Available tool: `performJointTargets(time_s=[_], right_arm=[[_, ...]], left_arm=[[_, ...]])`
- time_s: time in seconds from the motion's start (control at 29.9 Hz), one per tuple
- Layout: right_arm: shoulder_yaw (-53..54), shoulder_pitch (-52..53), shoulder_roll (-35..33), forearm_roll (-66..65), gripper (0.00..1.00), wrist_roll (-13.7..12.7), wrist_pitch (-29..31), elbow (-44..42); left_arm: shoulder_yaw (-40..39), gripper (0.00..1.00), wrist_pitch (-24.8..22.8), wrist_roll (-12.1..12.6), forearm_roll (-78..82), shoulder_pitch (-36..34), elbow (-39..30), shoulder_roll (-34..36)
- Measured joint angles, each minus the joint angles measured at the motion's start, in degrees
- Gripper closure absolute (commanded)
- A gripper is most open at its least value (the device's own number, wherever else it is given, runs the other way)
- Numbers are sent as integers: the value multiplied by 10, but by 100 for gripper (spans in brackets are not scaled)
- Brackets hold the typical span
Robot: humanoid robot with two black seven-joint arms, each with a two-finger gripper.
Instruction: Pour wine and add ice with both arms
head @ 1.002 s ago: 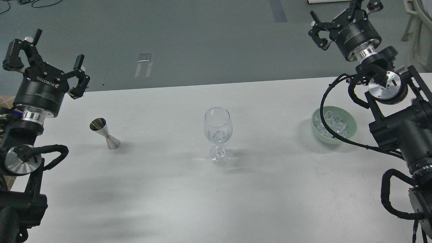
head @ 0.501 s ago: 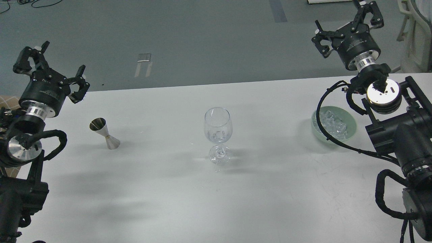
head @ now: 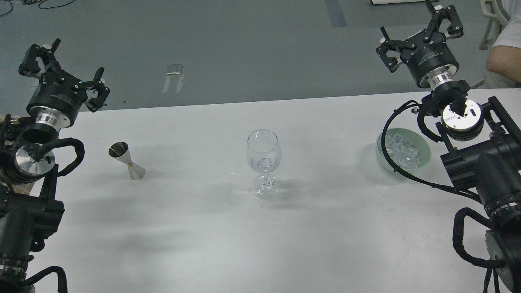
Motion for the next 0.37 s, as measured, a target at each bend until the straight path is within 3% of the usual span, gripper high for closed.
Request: performJointTargets(time_s=[0.37], right_arm=[[-36, 83, 23, -9, 0, 8, 1, -91]], left_arm=[[39, 2, -1, -12, 6, -74, 82, -25]])
